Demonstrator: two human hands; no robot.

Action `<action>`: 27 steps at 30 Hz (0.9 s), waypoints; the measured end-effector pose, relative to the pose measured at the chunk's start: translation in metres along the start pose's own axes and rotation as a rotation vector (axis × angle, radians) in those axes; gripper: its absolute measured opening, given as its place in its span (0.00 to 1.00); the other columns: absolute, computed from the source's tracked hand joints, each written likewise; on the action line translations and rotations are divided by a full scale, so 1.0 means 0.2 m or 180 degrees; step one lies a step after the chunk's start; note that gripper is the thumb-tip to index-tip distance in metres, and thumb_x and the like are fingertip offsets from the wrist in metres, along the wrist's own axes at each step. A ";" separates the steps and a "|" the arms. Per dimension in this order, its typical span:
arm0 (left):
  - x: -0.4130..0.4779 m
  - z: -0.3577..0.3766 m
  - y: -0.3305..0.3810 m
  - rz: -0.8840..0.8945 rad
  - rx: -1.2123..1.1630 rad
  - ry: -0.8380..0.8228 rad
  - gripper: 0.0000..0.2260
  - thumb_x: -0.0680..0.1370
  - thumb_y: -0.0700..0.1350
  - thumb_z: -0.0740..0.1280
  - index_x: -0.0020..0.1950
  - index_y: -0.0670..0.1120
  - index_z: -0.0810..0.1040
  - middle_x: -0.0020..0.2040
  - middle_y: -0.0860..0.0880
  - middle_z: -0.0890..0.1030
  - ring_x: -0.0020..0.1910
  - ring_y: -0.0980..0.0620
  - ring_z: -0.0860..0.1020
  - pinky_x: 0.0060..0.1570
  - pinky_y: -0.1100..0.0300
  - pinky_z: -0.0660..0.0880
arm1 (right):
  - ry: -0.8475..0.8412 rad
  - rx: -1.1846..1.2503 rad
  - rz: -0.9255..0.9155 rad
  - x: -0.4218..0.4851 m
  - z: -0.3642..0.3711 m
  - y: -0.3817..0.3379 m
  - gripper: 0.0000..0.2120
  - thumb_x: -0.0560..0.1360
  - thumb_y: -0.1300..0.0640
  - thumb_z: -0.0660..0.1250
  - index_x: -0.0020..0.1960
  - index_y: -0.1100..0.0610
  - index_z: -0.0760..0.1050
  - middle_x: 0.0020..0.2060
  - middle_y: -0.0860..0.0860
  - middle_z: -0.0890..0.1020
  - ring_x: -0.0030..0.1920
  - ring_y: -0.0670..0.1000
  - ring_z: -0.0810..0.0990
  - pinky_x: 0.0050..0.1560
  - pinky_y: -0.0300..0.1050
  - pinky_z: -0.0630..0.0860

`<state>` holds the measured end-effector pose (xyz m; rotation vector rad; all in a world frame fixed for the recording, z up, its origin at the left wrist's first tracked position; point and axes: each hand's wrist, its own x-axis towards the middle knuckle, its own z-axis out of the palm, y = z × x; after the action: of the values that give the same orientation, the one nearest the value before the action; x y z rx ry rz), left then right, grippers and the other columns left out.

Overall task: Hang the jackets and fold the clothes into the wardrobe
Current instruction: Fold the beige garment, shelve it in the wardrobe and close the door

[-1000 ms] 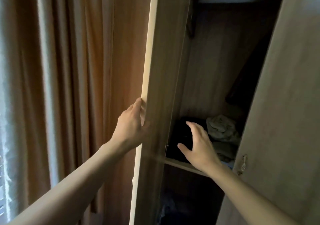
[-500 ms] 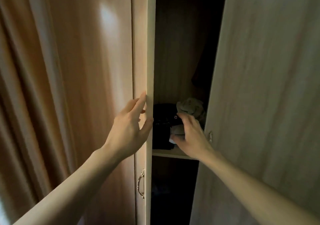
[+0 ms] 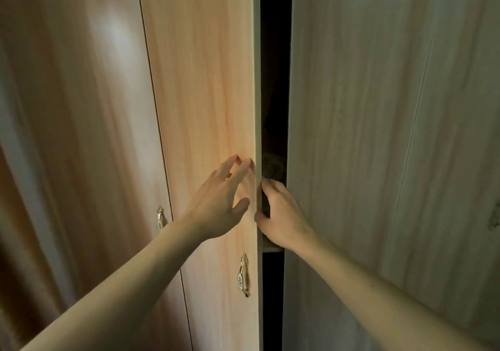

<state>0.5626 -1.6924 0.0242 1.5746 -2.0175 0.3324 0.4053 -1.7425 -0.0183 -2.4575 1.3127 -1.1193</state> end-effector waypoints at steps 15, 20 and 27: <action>0.21 0.14 0.09 -0.0323 0.0308 0.0018 0.36 0.80 0.54 0.65 0.80 0.60 0.44 0.82 0.54 0.48 0.77 0.49 0.62 0.68 0.53 0.69 | 0.0289 0.0224 -0.0102 0.17 -0.01 0.31 0.29 0.77 0.49 0.69 0.75 0.48 0.65 0.74 0.48 0.68 0.73 0.53 0.67 0.74 0.56 0.65; 0.30 0.27 0.06 -0.0223 0.0279 0.0270 0.36 0.79 0.53 0.66 0.80 0.60 0.47 0.81 0.52 0.48 0.75 0.49 0.65 0.63 0.56 0.74 | 0.0314 0.0362 -0.0032 0.21 -0.01 0.41 0.30 0.77 0.48 0.69 0.76 0.50 0.64 0.73 0.49 0.68 0.72 0.52 0.67 0.72 0.51 0.65; 0.46 0.46 -0.05 0.0012 0.0507 0.0629 0.36 0.78 0.51 0.67 0.80 0.58 0.50 0.82 0.46 0.47 0.79 0.42 0.51 0.69 0.46 0.67 | 0.0424 -0.0251 0.0178 0.33 -0.06 0.51 0.35 0.76 0.48 0.70 0.77 0.53 0.58 0.74 0.53 0.64 0.73 0.53 0.65 0.72 0.48 0.64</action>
<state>0.5332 -1.8168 0.0002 1.5647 -1.8810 0.6385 0.3523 -1.8512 -0.0179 -2.4208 1.4803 -1.2601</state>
